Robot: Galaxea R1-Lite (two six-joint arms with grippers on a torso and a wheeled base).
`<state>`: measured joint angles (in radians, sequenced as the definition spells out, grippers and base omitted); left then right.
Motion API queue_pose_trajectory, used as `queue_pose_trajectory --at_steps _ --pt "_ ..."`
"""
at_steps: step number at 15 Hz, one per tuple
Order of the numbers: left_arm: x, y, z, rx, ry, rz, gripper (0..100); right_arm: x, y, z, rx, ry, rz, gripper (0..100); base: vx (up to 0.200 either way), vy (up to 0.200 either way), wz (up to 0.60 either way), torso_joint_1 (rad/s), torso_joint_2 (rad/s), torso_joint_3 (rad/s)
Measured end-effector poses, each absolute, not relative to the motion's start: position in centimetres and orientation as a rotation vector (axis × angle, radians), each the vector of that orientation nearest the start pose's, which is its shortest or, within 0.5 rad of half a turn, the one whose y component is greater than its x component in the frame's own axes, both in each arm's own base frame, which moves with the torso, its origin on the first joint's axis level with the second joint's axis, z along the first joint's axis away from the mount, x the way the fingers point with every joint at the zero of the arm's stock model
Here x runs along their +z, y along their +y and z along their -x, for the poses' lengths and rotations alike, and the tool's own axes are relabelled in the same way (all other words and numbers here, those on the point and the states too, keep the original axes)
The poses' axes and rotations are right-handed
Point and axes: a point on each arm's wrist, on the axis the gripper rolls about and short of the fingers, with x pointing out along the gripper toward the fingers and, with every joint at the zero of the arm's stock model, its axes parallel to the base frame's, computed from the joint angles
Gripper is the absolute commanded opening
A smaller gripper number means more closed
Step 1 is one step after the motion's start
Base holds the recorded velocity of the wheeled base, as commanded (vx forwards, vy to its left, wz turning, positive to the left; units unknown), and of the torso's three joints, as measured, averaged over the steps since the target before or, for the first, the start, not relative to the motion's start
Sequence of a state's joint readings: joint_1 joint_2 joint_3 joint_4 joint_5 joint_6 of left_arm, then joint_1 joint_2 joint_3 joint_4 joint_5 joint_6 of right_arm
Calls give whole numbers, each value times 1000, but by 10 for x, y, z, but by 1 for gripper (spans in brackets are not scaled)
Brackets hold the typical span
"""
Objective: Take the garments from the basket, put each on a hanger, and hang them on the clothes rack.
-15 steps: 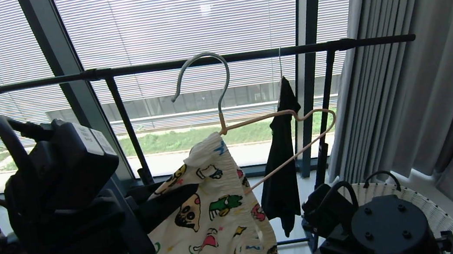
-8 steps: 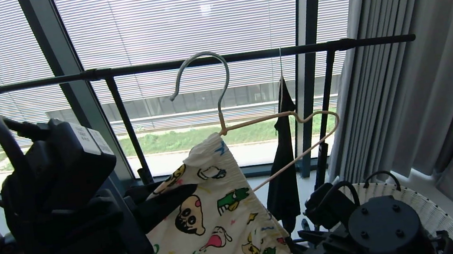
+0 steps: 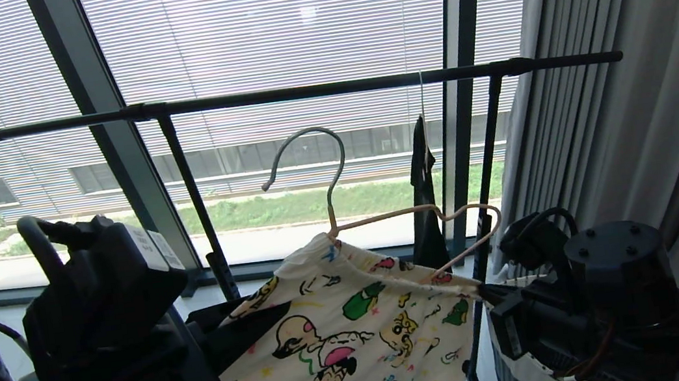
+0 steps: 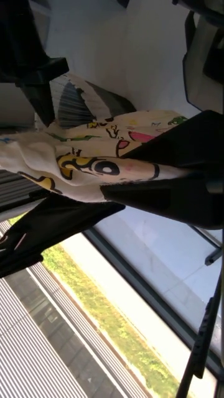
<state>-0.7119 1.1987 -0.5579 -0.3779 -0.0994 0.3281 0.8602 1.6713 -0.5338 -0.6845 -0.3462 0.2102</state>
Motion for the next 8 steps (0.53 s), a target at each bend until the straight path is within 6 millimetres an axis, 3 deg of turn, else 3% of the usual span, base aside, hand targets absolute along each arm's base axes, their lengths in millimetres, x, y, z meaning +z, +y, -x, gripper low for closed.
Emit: queue_pose_trajectory --at_steps 8 --pt "180 -105 -118 -863 211 -414 0 149 174 -181 420 345 58 0 0 0 0 0 0 0"
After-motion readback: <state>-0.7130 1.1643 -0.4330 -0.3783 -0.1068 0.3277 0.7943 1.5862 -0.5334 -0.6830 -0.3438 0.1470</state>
